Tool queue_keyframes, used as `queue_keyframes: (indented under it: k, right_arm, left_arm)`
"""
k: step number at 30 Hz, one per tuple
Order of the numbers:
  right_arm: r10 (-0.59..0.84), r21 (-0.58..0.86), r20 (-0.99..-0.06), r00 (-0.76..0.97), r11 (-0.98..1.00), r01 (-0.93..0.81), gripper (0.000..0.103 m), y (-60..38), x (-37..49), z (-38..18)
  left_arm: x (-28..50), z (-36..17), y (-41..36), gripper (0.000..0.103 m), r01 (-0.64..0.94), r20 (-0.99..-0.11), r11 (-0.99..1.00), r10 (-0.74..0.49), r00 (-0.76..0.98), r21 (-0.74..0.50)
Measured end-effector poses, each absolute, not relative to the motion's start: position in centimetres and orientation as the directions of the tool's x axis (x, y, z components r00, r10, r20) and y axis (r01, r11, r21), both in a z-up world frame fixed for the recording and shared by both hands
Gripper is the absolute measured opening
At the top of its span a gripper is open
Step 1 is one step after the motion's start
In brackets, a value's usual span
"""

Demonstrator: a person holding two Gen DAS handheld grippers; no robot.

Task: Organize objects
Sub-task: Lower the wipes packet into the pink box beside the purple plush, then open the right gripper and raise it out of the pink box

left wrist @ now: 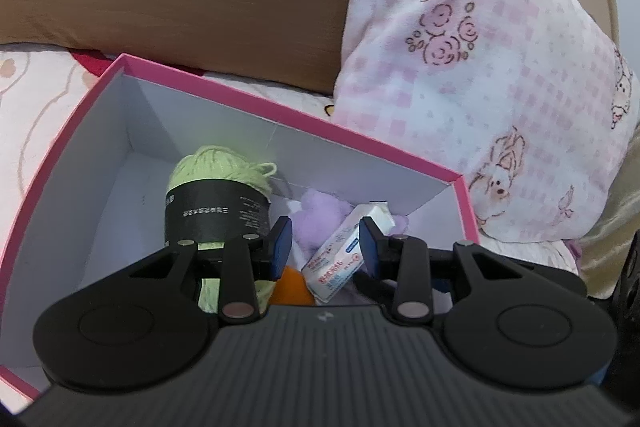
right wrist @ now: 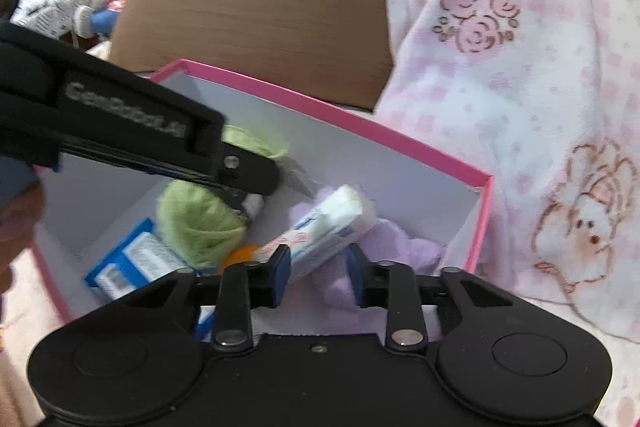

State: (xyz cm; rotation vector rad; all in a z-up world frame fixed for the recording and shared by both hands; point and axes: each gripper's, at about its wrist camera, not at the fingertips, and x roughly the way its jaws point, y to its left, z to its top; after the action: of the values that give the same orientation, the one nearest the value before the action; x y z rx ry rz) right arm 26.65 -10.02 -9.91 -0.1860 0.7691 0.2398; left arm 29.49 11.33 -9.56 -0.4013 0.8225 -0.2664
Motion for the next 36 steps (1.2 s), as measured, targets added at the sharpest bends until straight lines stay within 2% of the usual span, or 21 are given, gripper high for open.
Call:
queue_keyframes:
  k: [3, 6, 9, 13, 17, 21, 25, 29, 33, 36]
  right_arm:
    - [0.144, -0.074, -0.698, 0.701, 0.960, -0.271, 0.028, -10.0, 26.9, -10.1]
    - [0.207, 0.009, -0.734, 0.647, 0.955, -0.295, 0.028, -9.9, 28.2, -10.3]
    - [0.197, 0.004, -0.749, 0.633, 0.956, -0.292, 0.028, -9.6, 28.9, -10.0]
    - [0.271, 0.105, -0.758, 0.594, 0.948, -0.299, 0.029, -9.9, 29.1, -9.7]
    - [0.258, 0.073, -0.757, 0.600, 0.946, -0.315, 0.032, -9.2, 29.1, -10.3]
    - [0.327, 0.166, -0.735, 0.594, 0.936, -0.310, 0.032, -10.1, 28.7, -9.9]
    - [0.310, 0.102, -0.711, 0.631, 0.933, -0.344, 0.034, -10.0, 26.7, -8.5]
    - [0.312, 0.109, -0.704, 0.638, 0.935, -0.337, 0.035, -10.3, 24.8, -7.4]
    - [0.281, 0.072, -0.692, 0.665, 0.943, -0.324, 0.040, -10.5, 22.8, -6.0]
    - [0.277, 0.110, -0.676, 0.683, 0.954, -0.278, 0.042, -11.2, 21.4, -4.8]
  left_arm:
    - [29.5, -9.6, 11.3, 0.035, 0.067, -0.657, 0.891, -0.380, 0.651, -0.449]
    - [29.3, -9.6, 11.4, 0.035, 0.058, -0.653, 0.888, -0.378, 0.656, -0.456]
    - [29.0, -9.5, 11.9, 0.035, 0.050, -0.645, 0.888, -0.370, 0.669, -0.457]
    - [29.0, -9.8, 12.5, 0.035, 0.025, -0.651, 0.882, -0.366, 0.664, -0.470]
    - [29.0, -10.2, 12.8, 0.035, 0.020, -0.663, 0.884, -0.365, 0.654, -0.468]
    - [28.6, -10.0, 13.1, 0.035, 0.018, -0.665, 0.886, -0.362, 0.653, -0.464]
    - [27.5, -8.9, 12.7, 0.035, 0.026, -0.684, 0.906, -0.339, 0.646, -0.423]
    - [26.3, -7.5, 12.1, 0.035, 0.051, -0.694, 0.913, -0.343, 0.634, -0.405]
    - [24.6, -5.6, 11.3, 0.037, 0.077, -0.711, 0.929, -0.328, 0.622, -0.362]
    - [23.4, -4.1, 11.1, 0.038, 0.089, -0.708, 0.916, -0.361, 0.607, -0.391]
